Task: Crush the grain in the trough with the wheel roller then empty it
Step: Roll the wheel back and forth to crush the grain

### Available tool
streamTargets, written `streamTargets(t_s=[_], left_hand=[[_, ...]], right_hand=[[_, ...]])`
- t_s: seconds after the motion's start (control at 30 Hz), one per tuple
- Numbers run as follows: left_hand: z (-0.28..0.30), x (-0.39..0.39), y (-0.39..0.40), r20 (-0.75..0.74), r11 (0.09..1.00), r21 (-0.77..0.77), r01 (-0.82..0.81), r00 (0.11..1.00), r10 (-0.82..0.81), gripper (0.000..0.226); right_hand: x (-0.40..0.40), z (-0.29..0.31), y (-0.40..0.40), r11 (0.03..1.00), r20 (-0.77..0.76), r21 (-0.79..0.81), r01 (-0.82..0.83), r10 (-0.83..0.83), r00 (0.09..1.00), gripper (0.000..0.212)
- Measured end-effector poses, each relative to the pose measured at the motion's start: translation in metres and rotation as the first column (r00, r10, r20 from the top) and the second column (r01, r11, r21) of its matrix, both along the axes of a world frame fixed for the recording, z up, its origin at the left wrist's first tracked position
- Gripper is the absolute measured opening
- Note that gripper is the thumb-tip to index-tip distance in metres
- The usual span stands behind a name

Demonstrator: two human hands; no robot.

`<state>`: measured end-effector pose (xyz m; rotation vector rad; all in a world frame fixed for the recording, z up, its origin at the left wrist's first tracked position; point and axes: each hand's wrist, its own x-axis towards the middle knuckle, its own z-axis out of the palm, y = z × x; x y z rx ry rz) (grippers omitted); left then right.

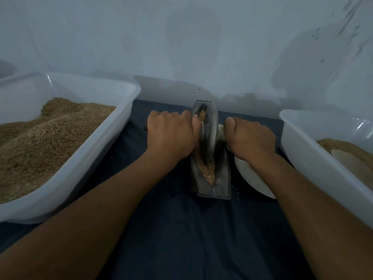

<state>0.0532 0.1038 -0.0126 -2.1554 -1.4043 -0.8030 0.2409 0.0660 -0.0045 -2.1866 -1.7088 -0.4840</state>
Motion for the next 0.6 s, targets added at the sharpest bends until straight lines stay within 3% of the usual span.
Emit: streamTargets(t_s=[0.3, 0.6], left_hand=[[0.004, 0.013, 0.030, -0.034, 1.000, -0.006, -0.024, 0.999, 0.024, 0.047], [0.002, 0.016, 0.058, 0.045, 0.994, -0.112, 0.011, 0.999, -0.006, 0.043]], right_hand=[[0.011, 0.002, 0.028, 0.998, -0.109, -0.051, 0.032, -0.037, 0.993, 0.058], [0.015, 0.013, 0.056, 0.998, -0.102, -0.064, 0.016, -0.023, 0.995, 0.046]])
